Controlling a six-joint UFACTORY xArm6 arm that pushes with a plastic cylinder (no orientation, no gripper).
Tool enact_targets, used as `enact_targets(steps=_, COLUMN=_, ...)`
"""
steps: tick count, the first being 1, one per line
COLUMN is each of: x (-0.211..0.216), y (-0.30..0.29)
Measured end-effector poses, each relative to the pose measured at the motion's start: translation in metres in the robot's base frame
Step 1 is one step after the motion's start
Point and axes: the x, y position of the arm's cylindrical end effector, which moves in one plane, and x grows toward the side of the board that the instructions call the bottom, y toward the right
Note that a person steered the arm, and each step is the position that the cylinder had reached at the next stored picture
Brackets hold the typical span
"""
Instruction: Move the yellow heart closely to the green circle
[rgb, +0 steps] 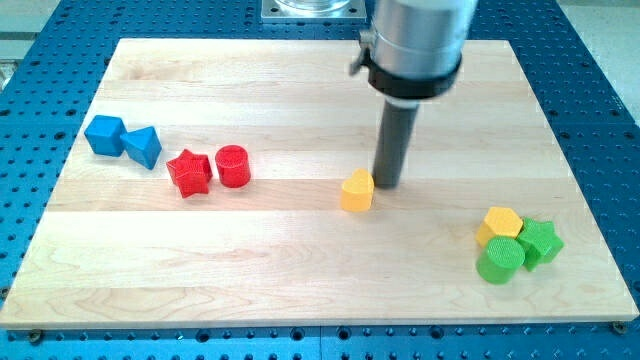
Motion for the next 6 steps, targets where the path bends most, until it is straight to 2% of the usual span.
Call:
enact_targets(steps=1, x=-0.008, y=-0.034)
enact_targets(steps=2, x=0.031, y=-0.037)
enact_targets(steps=3, x=0.071, y=0.030)
enact_targets(steps=4, x=0.084, y=0.043)
enact_targets(steps=5, x=0.080, y=-0.013)
enact_targets(steps=6, x=0.089, y=-0.025)
